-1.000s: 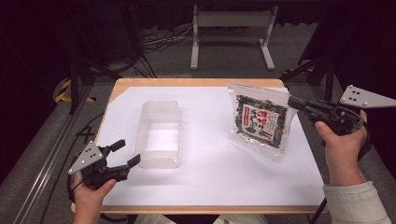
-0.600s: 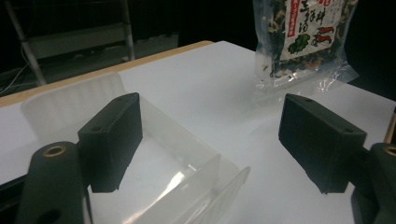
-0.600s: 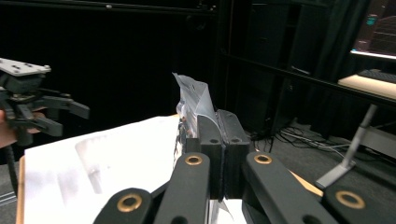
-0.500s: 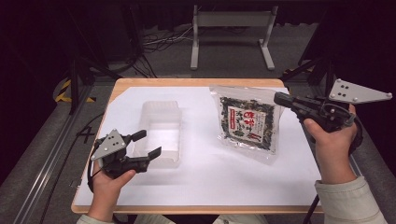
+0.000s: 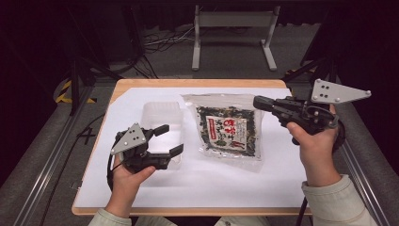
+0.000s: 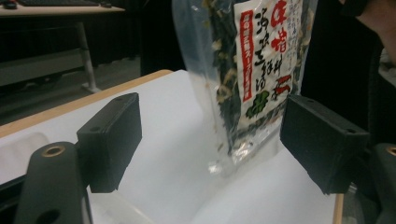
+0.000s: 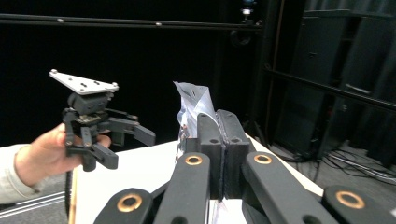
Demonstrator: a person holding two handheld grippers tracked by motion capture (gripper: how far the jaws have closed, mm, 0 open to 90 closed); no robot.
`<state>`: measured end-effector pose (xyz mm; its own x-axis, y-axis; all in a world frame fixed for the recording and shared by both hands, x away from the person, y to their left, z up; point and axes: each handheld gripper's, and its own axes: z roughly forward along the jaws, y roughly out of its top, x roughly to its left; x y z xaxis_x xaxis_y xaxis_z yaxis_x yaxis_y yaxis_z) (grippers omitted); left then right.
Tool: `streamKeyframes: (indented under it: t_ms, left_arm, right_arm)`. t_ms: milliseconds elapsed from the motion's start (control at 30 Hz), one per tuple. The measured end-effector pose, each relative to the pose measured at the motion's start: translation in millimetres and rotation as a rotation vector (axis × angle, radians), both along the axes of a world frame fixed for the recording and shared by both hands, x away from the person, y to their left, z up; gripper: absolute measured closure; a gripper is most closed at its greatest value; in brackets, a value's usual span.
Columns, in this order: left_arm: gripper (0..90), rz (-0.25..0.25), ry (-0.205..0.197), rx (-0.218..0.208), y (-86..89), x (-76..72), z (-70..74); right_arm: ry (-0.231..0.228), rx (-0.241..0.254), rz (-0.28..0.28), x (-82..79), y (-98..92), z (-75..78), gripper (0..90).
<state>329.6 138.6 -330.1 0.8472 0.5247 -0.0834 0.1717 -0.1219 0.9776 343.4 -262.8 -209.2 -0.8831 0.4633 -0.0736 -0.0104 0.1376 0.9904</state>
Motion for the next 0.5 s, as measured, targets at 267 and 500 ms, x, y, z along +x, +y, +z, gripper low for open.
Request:
streamKeyframes:
  t_ms: [267, 500]
  left_arm:
    - [20.9, -0.042, -0.008, -0.024, -12.8, 4.2, 3.1]
    - [16.9, -0.123, -0.030, -0.108, -20.4, 5.8, 3.5]
  right_arm:
    - [-0.004, 0.017, 0.064, -3.2, 19.5, 2.1, 90.0]
    - [0.003, 0.032, 0.113, -7.4, 29.5, 2.4, 90.0]
